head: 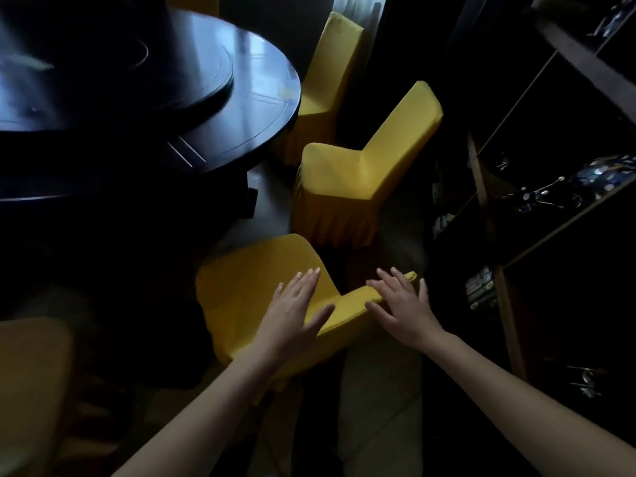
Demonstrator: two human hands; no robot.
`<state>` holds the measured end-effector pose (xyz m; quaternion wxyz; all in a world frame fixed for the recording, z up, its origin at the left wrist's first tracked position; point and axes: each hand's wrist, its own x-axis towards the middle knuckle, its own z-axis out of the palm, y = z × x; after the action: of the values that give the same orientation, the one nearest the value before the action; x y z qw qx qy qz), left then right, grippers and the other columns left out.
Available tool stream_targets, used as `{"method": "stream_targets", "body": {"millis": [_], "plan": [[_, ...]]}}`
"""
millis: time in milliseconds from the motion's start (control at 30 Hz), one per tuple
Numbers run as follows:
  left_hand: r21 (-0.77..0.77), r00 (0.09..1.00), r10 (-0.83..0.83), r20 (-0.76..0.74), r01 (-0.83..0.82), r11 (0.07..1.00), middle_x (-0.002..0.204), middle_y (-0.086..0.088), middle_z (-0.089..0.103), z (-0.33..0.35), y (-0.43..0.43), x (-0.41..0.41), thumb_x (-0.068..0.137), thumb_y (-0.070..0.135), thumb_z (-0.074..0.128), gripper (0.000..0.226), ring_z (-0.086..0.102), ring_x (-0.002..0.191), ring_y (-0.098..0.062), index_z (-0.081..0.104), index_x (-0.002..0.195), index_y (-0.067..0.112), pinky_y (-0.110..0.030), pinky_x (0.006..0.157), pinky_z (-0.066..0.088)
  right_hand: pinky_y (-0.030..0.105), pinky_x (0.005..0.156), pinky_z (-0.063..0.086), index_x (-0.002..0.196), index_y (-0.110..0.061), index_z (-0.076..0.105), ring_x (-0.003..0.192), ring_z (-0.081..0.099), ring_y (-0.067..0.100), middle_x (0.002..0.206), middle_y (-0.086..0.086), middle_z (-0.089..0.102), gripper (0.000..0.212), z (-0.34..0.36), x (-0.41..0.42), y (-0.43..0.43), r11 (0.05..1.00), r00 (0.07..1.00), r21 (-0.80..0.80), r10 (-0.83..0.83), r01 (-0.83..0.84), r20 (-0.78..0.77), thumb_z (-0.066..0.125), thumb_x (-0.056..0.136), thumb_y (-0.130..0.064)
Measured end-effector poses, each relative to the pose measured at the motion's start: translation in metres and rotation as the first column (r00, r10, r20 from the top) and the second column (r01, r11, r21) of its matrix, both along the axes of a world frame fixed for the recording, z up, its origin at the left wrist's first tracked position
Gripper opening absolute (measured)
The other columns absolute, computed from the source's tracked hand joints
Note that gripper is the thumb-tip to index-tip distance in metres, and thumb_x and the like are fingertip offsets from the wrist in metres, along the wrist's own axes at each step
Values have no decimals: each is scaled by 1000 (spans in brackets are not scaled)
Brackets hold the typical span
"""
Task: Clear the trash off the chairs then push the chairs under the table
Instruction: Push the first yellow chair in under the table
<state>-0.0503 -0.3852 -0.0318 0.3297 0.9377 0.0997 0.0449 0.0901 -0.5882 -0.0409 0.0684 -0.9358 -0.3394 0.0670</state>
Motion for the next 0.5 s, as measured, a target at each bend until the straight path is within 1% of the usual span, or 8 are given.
{"method": "stream_targets", "body": {"millis": [67,100,167,233,267,367,433,500], "plan": [[-47,1000,16,-13,-17,999,152,8,32,-13,-5,-5,84,71,23,70,23,139,-4,15,146,39,-30,114,12,61,110,-8,135,-42,40,145,13,13,150,-11,35,67,-11,16,-15,995,996,-60,86,-86,0,18,82,-78],[-46,999,25,-42,-27,999,147,9,40,-20,-7,-9,84,72,24,68,35,134,-7,22,144,41,-31,111,24,62,109,-8,132,-43,42,143,18,13,146,-12,40,69,-14,23,-20,988,990,-66,142,-141,7,17,79,-81],[-21,992,47,-118,-50,999,134,12,55,-32,-9,-20,82,75,25,65,51,117,-6,38,136,43,-25,91,43,61,109,-8,127,-45,45,139,26,13,137,-14,47,68,-18,36,-21,973,974,-57,225,-224,11,24,76,-85],[40,987,106,-118,-102,994,118,16,64,-40,-12,-30,80,78,25,64,59,98,-1,51,127,41,-15,70,45,60,108,-10,121,-46,49,138,27,13,133,-16,50,67,-20,48,-17,958,960,-51,281,-281,-5,29,72,-88],[81,986,143,-86,-136,987,111,18,67,-42,-14,-32,81,77,26,62,61,91,-1,55,122,41,-14,64,45,59,108,-11,118,-46,51,138,27,14,132,-16,50,69,-20,53,-14,952,953,-49,303,-304,-14,29,70,-90],[148,982,187,-23,-181,972,102,20,69,-43,-16,-32,82,76,29,58,63,83,1,60,115,41,-14,61,47,61,109,-8,113,-43,57,138,25,14,131,-16,50,73,-21,61,-10,942,942,-10,335,-336,-31,29,66,-92],[175,986,166,-26,-159,972,102,20,69,-43,-14,-30,80,79,31,60,63,83,1,61,114,40,-10,61,42,60,111,-6,111,-41,60,137,25,13,130,-16,51,75,-22,61,-10,939,939,47,341,-340,-31,29,65,-92],[179,989,140,-43,-130,975,104,19,68,-43,-10,-29,77,82,31,64,64,85,1,61,114,40,-11,64,44,59,111,-6,107,-40,63,137,26,12,130,-15,52,74,-22,62,-8,933,936,98,350,-345,-32,31,65,-91]]}}
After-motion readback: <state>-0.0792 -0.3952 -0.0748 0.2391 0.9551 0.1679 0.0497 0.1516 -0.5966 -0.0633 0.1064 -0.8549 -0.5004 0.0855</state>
